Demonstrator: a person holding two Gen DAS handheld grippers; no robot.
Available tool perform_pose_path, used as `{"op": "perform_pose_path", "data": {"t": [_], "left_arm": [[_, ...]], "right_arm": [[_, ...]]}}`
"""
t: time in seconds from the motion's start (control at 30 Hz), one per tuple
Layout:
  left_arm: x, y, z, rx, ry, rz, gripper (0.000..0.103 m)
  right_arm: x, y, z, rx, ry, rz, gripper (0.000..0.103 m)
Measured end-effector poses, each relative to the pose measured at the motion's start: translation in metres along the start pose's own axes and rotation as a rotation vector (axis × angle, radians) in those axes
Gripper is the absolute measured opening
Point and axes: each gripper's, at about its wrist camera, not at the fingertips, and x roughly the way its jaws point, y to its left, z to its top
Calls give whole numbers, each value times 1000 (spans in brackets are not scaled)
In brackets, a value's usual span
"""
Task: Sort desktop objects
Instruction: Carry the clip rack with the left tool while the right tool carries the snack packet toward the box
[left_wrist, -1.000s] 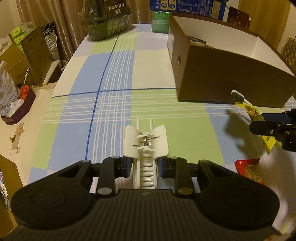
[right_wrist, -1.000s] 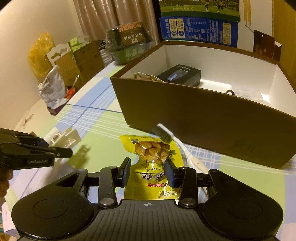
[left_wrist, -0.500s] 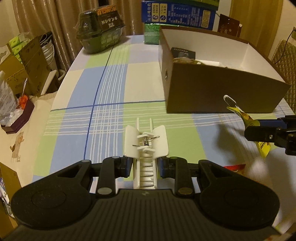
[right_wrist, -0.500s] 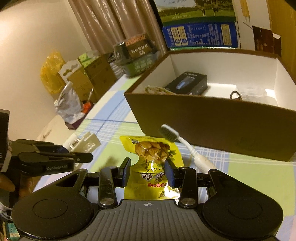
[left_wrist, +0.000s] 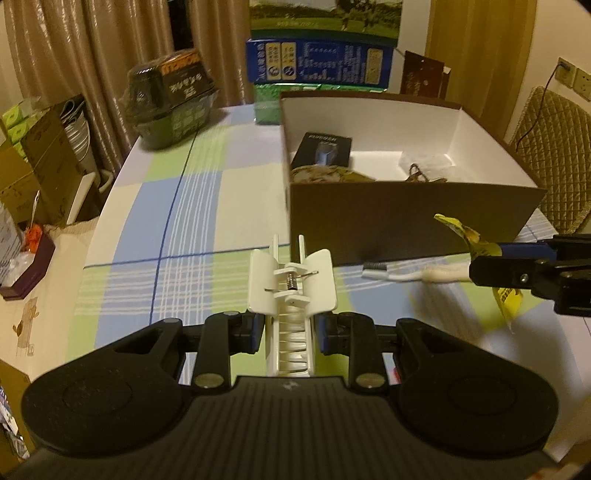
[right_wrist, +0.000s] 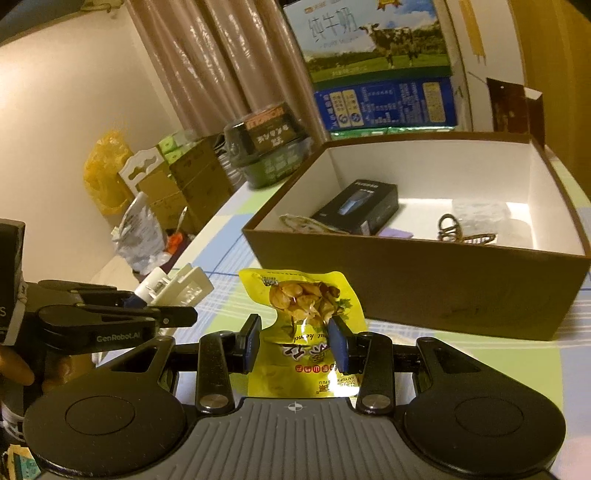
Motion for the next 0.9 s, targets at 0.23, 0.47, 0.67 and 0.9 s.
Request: {"op": "perform_pose_path", "data": {"t": [0.23,0.47,0.67,0.9], "left_arm": [[-3,-15,13,22,-23,-22,23],[-3,-33,30,52,-54,-49,23],[-1,-52,50,75,-78,-76,23],[5,-75,71,100,-108,-114,23]], "right_arm": [[-12,-15,4,22,-21,-34,37],[-25,-30,14,23,-56,-74,37],[-35,-45,29,27,-97,-119,37],[-43,-60,45,25,-132,-155,37]]}}
